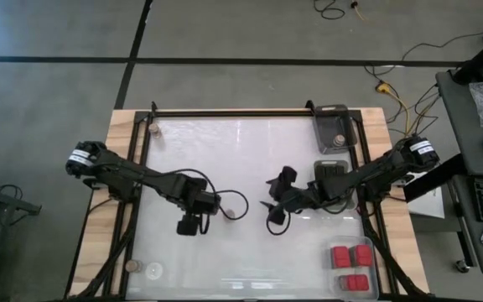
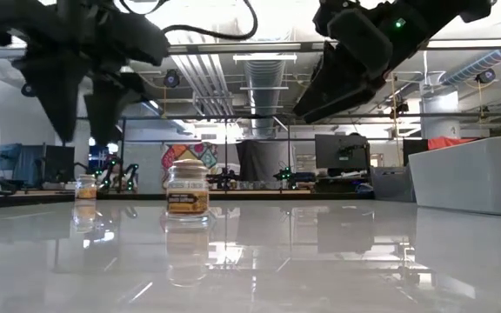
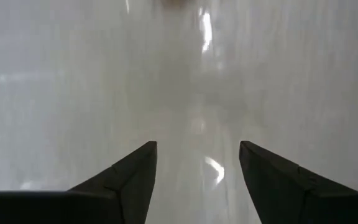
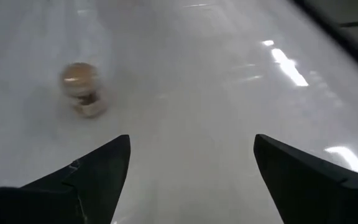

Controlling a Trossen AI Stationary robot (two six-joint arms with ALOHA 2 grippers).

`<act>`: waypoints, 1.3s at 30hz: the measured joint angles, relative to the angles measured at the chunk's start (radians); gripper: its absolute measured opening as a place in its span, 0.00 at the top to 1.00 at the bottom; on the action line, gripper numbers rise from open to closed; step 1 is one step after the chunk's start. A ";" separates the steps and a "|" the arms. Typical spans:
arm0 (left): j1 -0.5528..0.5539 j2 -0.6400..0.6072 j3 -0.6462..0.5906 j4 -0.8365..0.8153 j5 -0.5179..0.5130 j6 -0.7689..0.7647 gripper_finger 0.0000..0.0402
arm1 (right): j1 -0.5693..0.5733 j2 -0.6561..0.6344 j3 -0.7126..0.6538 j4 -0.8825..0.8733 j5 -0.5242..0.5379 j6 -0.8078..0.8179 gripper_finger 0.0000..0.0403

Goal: Sort spices by type
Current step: Put the brown seasoning bottle into the black bin

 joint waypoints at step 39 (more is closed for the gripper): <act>-0.037 -0.284 -0.894 1.657 -0.276 -0.048 0.48 | -0.073 0.654 0.928 -0.533 -0.351 -0.108 0.15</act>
